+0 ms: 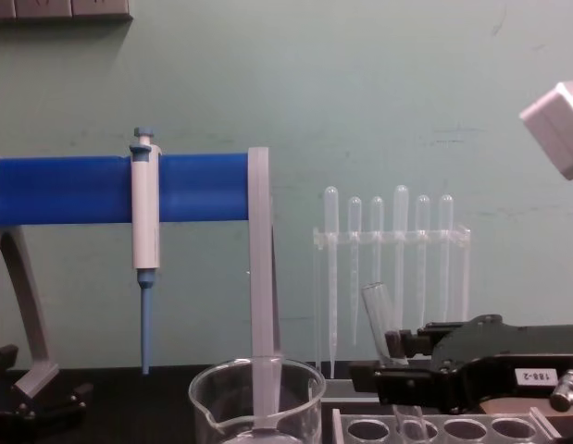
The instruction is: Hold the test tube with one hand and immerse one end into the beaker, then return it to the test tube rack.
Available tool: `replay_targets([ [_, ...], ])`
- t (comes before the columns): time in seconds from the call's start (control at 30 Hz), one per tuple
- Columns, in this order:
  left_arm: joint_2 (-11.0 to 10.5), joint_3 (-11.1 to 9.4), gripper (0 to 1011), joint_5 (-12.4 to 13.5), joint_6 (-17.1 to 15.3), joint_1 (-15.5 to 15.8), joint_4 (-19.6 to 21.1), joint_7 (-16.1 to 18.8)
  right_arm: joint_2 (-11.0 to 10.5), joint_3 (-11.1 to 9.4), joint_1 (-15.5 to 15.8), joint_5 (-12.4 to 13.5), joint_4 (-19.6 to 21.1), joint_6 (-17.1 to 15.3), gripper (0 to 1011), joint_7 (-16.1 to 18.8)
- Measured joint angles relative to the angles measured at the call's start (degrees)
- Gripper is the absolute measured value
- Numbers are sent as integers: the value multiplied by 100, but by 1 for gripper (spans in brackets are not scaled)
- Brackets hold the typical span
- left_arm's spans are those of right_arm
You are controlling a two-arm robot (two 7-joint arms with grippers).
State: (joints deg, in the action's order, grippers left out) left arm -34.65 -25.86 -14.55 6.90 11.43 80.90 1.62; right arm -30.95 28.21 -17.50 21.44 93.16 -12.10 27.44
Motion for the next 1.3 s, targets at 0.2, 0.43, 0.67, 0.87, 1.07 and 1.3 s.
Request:
replay_targets([
  [0.2,0,0,1000,0,0,0,0,0,32,2,-7,-39,-17,-17,465,7],
  [0.43,0,0,1000,0,0,0,0,0,50,-42,22,-46,20,-12,250,12],
  [0.67,0,0,1000,0,0,0,0,0,57,-217,177,101,192,78,224,-33],
  [0.87,0,0,1000,0,0,0,0,0,51,-546,471,410,510,276,224,-175],
  [1.07,0,0,1000,0,0,0,0,0,42,-845,744,701,889,450,224,-350],
  [1.3,0,0,1000,0,0,0,0,0,28,-918,804,793,1019,460,224,-441],
])
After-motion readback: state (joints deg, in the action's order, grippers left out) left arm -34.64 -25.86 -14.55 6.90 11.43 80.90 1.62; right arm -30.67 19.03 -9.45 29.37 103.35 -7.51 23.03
